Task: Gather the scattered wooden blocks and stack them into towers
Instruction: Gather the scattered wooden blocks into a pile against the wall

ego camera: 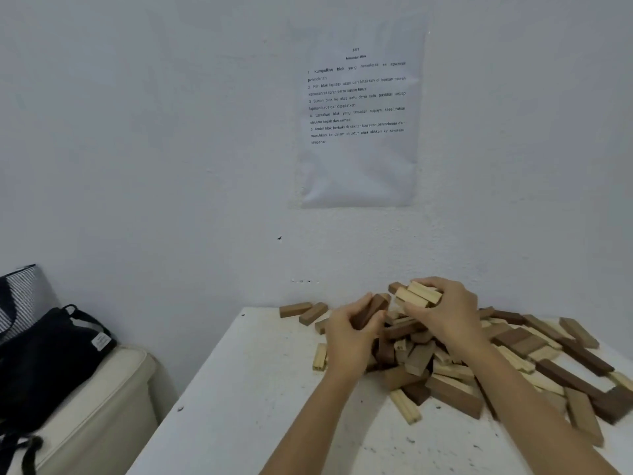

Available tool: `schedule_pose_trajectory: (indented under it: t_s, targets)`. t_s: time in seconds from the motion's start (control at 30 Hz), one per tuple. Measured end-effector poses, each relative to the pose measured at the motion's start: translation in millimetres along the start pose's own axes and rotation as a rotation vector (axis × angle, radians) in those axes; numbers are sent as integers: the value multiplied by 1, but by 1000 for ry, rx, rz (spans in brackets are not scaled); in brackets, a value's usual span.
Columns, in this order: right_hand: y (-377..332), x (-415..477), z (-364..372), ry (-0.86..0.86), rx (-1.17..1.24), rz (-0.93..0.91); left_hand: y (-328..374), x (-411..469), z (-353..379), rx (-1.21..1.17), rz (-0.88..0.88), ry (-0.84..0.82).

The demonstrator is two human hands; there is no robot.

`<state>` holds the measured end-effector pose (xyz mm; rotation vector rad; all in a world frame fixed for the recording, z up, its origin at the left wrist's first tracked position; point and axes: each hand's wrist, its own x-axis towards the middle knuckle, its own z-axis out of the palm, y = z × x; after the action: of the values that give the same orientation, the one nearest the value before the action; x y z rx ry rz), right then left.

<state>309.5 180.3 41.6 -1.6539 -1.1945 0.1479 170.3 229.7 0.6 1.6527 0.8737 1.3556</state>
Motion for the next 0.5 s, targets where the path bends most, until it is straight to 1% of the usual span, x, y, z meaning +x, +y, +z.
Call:
schedule_pose_trajectory:
  t_s: [0.17, 0.27, 0.37, 0.43, 0.47, 0.5]
  targets:
    - [32, 13, -15, 99, -34, 137, -1, 5, 48, 56, 37, -65]
    - [41, 14, -14, 56, -22, 172, -2, 7, 60, 124, 68, -90]
    - [40, 12, -8, -9, 41, 261, -5, 11, 56, 169, 77, -116]
    - [36, 12, -7, -28, 91, 317, -4, 16, 45, 163, 66, -90]
    - [34, 12, -6, -22, 81, 320, -3, 20, 37, 157, 61, -65]
    - [33, 12, -6, -7, 22, 304, -4, 24, 26, 152, 57, -37]
